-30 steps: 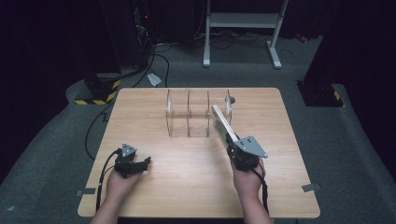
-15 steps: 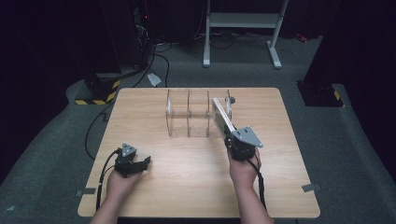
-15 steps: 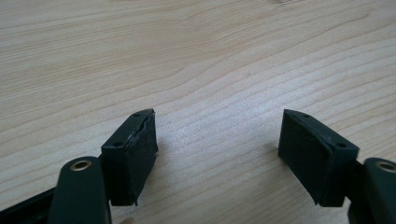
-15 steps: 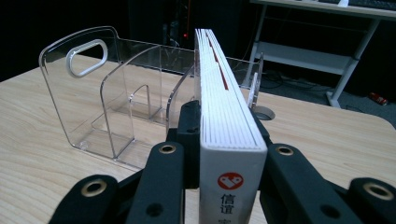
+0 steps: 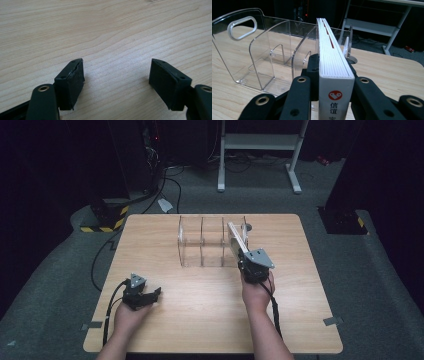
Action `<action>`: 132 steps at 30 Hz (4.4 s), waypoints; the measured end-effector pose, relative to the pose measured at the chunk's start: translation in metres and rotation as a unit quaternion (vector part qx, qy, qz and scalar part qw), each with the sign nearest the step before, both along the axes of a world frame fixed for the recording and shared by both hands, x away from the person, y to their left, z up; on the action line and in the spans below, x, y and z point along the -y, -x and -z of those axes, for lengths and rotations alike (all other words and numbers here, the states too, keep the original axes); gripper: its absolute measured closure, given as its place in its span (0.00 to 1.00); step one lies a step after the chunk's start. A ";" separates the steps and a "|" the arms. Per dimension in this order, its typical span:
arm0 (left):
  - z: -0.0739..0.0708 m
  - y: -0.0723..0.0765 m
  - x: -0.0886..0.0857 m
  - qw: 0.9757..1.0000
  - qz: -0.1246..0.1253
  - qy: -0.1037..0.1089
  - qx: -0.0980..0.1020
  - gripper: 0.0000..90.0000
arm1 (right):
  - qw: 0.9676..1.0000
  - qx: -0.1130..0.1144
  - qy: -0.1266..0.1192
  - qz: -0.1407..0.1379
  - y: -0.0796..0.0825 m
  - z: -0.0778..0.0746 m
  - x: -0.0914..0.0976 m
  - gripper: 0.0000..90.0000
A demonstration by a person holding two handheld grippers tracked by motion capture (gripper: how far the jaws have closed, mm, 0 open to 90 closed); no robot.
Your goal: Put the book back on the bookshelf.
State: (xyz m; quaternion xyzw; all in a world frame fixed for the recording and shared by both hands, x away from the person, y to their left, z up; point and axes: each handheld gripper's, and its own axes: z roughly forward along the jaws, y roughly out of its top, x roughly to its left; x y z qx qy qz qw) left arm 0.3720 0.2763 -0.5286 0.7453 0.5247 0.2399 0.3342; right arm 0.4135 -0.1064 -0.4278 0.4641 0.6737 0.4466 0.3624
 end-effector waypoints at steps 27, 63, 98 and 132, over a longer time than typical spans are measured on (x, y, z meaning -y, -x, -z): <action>0.000 0.001 0.000 1.000 0.000 0.002 -0.002 0.31 | 0.999 -0.004 0.031 0.026 -0.043 0.014 -0.017 0.84; 0.000 0.002 -0.001 1.000 0.002 0.002 -0.001 0.31 | 0.998 -0.041 -0.002 0.042 -0.020 0.031 -0.011 0.75; 0.000 0.003 -0.001 1.000 0.003 0.000 -0.001 0.31 | 0.993 -0.089 -0.073 0.006 0.015 0.052 0.009 0.74; 0.000 0.003 -0.001 1.000 0.003 0.000 -0.001 0.31 | 0.993 -0.082 -0.082 0.003 0.014 0.042 0.017 0.81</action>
